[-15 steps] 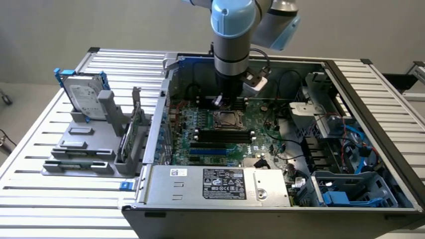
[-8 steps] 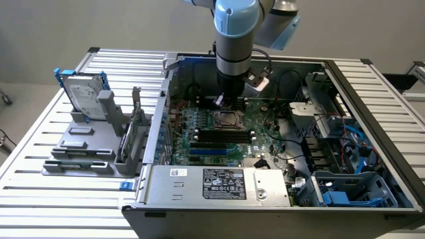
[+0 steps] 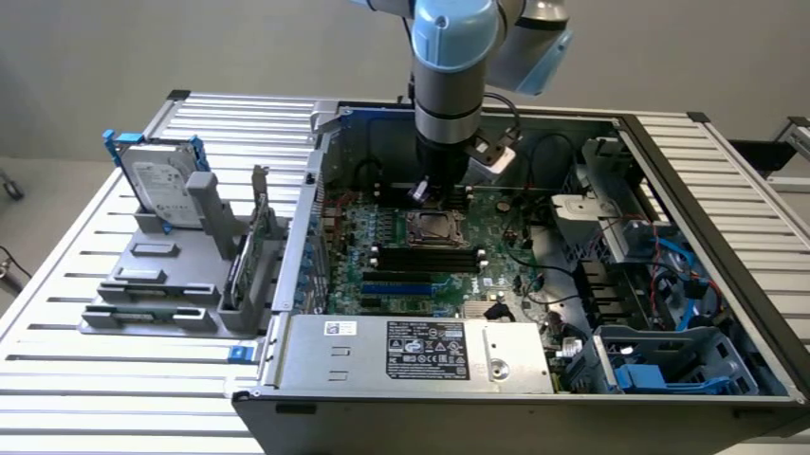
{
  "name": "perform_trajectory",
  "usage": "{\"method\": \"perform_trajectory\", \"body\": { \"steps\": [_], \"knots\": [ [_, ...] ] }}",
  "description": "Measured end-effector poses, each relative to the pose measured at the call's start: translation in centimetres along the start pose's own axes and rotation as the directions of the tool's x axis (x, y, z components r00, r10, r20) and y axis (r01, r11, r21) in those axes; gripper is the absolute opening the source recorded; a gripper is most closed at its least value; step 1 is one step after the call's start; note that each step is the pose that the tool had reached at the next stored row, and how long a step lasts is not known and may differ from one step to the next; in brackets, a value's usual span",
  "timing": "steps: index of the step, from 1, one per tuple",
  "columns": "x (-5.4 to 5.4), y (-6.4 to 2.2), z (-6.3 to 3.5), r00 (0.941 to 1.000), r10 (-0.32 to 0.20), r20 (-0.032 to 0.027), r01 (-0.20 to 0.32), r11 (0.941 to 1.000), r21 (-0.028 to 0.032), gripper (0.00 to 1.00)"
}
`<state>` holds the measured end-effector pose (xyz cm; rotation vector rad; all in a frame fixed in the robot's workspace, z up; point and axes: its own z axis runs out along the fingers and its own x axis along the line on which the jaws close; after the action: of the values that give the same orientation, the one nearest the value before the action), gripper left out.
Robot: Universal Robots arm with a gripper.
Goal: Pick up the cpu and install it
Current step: 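Install the first cpu locking lever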
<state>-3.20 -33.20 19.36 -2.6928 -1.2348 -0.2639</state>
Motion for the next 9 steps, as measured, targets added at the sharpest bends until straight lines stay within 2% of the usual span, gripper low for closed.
{"method": "perform_trajectory", "body": {
  "steps": [9],
  "knots": [
    [0.15,0.22,-0.23,1.0000,0.005,0.0072,-0.005,1.0000,0.0074,0.11]
  ]
}}
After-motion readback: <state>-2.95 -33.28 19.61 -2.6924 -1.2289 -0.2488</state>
